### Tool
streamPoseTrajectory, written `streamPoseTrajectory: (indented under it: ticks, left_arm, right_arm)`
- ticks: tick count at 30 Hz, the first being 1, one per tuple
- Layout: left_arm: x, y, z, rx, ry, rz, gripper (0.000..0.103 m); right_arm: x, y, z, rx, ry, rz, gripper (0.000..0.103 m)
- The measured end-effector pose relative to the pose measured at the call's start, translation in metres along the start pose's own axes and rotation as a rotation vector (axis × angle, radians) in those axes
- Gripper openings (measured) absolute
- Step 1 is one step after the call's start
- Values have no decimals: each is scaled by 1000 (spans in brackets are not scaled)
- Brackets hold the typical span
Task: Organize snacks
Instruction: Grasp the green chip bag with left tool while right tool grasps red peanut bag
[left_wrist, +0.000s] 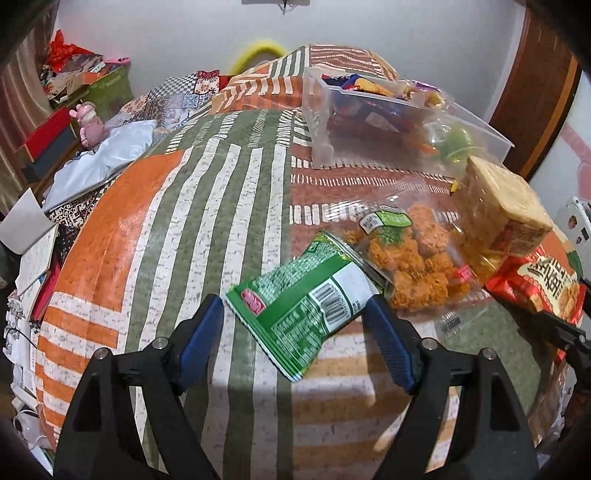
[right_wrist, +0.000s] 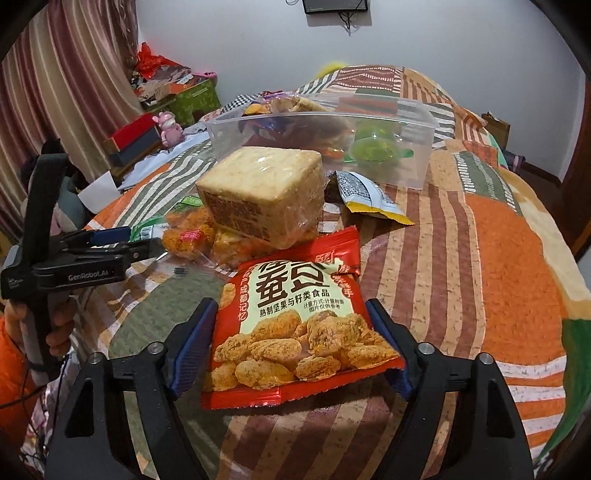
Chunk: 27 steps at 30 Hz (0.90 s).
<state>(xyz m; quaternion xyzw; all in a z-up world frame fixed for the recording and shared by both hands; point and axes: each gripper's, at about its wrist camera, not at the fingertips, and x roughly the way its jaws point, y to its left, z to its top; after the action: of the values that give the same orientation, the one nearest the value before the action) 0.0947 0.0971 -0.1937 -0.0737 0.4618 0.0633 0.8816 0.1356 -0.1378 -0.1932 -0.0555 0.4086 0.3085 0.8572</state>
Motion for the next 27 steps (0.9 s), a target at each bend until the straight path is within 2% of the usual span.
streamPoseTrajectory:
  ticks: [8, 12, 14, 19, 22, 24, 27]
  left_arm:
    - [12, -1, 9, -15, -11, 11, 84]
    - [14, 0, 10, -21, -24, 8, 82]
    - [13, 0, 9, -23, -34, 12, 69]
    - [6, 0, 2, 10, -54, 29, 47]
    - [1, 2, 0, 6, -54, 15, 44]
    - [-2, 3, -1, 4, -56, 7, 42]
    - [-12, 3, -1, -2, -74, -2, 42]
  right_arm:
    - [-4, -3, -4, 17, -17, 15, 69]
    - [-8, -8, -4, 33, -22, 19, 67]
    - [-10, -11, -5, 40, -25, 19, 67]
    - [-18, -21, -8, 64, -34, 10, 66]
    - [-25, -29, -8, 84, -45, 0, 65]
    - [-29, -33, -7, 100, -55, -2, 63]
    - [-34, -40, -3, 120, -61, 22, 40]
